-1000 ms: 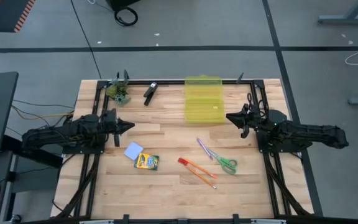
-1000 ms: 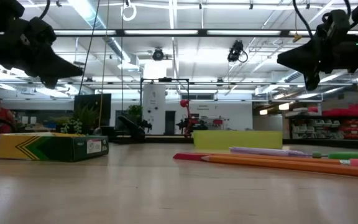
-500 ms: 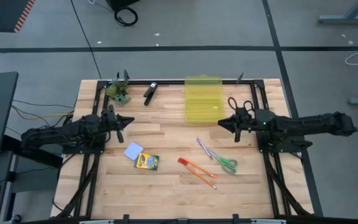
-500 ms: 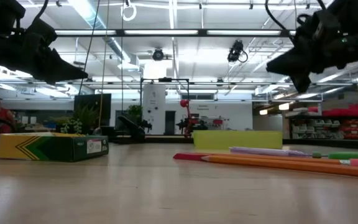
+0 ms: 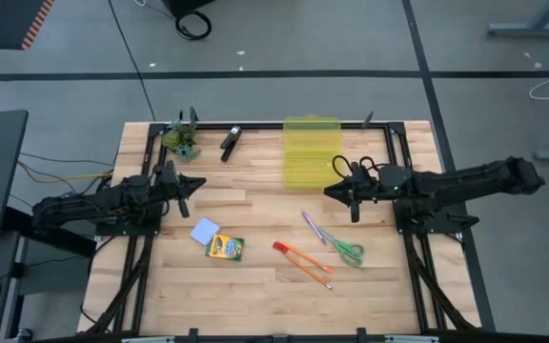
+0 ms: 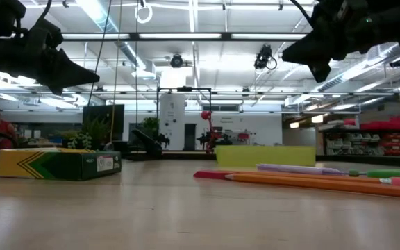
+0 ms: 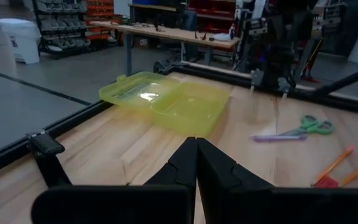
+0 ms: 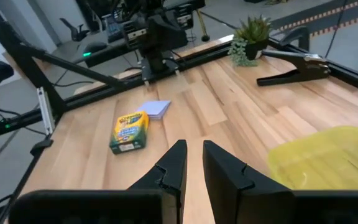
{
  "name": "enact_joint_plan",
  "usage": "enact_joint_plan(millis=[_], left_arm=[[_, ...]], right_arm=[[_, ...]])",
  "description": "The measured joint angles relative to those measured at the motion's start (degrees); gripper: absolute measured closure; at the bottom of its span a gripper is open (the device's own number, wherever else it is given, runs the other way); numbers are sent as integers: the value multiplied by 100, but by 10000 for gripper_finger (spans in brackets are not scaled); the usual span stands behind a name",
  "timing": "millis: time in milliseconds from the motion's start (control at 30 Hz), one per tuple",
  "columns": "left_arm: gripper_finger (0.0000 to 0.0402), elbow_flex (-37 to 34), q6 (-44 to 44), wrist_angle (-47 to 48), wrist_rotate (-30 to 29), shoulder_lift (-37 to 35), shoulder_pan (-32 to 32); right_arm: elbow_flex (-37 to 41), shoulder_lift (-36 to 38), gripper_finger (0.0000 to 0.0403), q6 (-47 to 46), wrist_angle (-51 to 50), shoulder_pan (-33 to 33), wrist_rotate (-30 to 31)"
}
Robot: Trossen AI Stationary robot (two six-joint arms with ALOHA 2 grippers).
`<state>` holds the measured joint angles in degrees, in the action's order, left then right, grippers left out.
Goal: Pack school essentials
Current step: Put the top yellow pencil into the yellow supply box
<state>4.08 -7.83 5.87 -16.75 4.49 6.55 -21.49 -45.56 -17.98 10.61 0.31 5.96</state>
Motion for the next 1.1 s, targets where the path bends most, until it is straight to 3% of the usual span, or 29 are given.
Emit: enact_joint_plan(millis=[500, 867, 1100], left_arm=[[380, 2, -51, 4, 2, 0, 0], [375, 4, -53, 0, 0, 0, 0], [370, 7, -51, 0, 2, 0, 0]], right_arm=[[-163, -729, 344, -435, -62, 423, -39], [-163, -870, 342, -945, -117, 834, 505], [-163, -1119, 299, -1301, -127, 1005, 708]])
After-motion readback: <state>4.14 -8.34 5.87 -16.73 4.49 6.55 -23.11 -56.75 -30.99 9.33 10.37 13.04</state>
